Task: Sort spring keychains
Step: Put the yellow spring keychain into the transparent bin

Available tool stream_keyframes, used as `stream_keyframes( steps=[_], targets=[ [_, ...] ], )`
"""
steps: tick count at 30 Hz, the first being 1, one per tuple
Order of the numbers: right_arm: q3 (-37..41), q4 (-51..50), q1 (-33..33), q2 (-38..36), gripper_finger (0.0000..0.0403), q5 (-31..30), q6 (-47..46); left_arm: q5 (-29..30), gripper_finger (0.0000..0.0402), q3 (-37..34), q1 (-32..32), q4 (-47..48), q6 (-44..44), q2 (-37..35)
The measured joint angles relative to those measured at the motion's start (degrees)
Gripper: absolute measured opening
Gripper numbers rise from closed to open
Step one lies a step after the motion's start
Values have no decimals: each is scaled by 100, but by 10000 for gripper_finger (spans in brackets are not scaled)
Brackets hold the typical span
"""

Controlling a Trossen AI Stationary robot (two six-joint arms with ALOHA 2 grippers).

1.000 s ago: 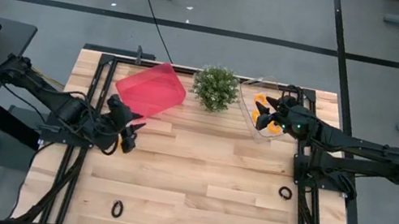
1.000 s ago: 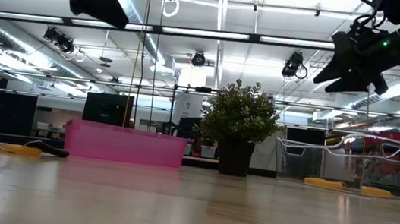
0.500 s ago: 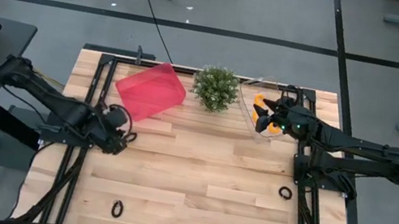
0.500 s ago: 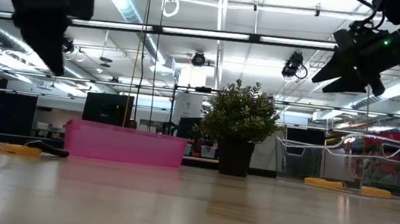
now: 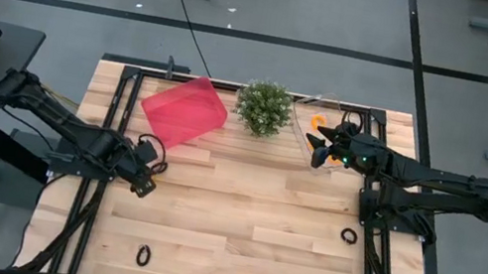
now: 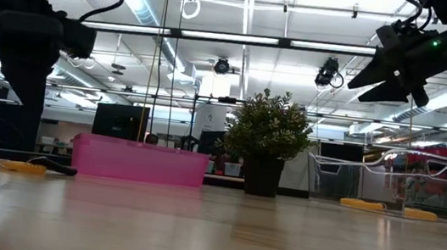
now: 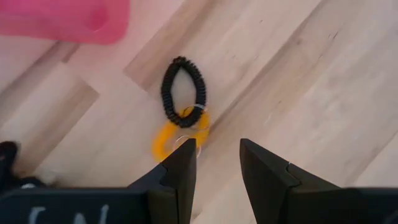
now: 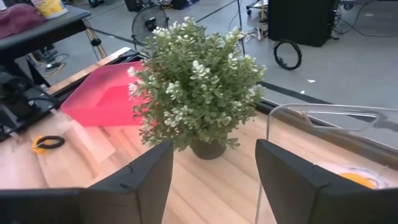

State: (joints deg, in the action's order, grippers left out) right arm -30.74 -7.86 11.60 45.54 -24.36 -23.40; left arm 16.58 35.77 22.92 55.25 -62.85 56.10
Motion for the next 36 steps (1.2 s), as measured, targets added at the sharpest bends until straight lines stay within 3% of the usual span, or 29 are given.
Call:
stream_keyframes(
  steps=[9,24,36],
  targets=[
    [0,7,-112,0,231,-10,29,-419,126,-360,1,-158,-8,64],
    [0,101,-81,0,231,-22,50,-399,126,-981,0,-600,206,103],
    [0,101,-81,0,231,-24,52,-320,126,-1060,2,-1183,1229,103]
  ],
)
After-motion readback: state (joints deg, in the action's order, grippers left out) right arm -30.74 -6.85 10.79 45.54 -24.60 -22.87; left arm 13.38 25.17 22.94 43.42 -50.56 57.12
